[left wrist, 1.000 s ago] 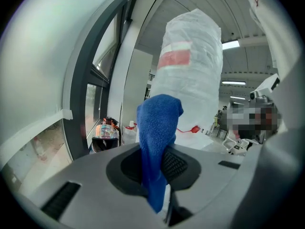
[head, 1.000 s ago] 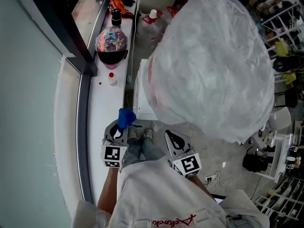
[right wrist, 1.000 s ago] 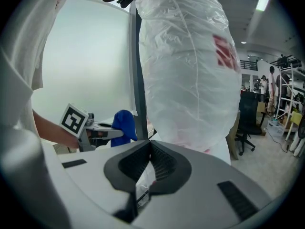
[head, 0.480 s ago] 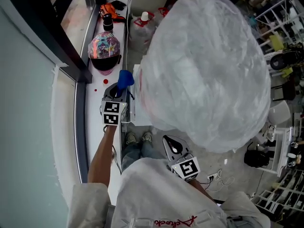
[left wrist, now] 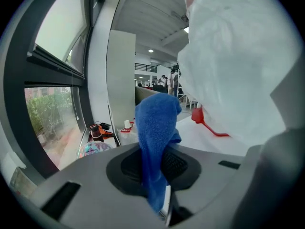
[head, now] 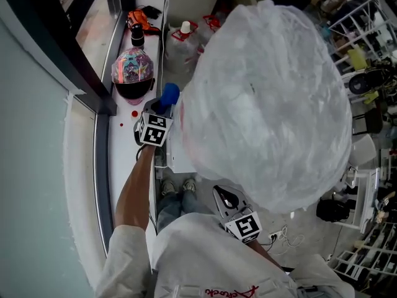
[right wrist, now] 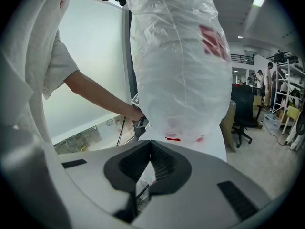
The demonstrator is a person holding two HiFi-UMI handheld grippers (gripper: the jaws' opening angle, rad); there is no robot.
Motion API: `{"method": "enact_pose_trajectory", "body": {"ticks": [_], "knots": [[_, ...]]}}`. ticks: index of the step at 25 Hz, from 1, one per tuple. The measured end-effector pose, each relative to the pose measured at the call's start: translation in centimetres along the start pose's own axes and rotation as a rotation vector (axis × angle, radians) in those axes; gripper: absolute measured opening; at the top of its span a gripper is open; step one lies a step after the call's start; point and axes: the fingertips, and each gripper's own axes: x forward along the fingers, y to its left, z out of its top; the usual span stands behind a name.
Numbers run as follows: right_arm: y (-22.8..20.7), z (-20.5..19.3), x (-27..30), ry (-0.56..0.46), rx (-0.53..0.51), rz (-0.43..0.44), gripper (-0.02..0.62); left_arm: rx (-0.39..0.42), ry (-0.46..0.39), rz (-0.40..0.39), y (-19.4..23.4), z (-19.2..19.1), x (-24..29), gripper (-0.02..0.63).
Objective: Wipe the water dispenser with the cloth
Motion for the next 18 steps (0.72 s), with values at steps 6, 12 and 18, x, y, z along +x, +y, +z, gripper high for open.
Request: {"method": "enact_pose_trajectory", "body": {"ticks": [6,12,18], "knots": [[0.1,-0.1,-0.2,0.01,-0.002,0.002,0.015,0.011,0.016,-0.009,0.0,0.2,1.1,0.063],[0.1,-0.1,-0.2,0.015,-0.003,0.006,0.015,0.013,0.003,-0.017,-0.4,0.0,0.8,0.063],[0.5,0.0,0.1,0.006,-0.01,0.023,0.014,-0.034,-0.051,-0.022,-1.9,-1.0,-1.2,0.063]]}}
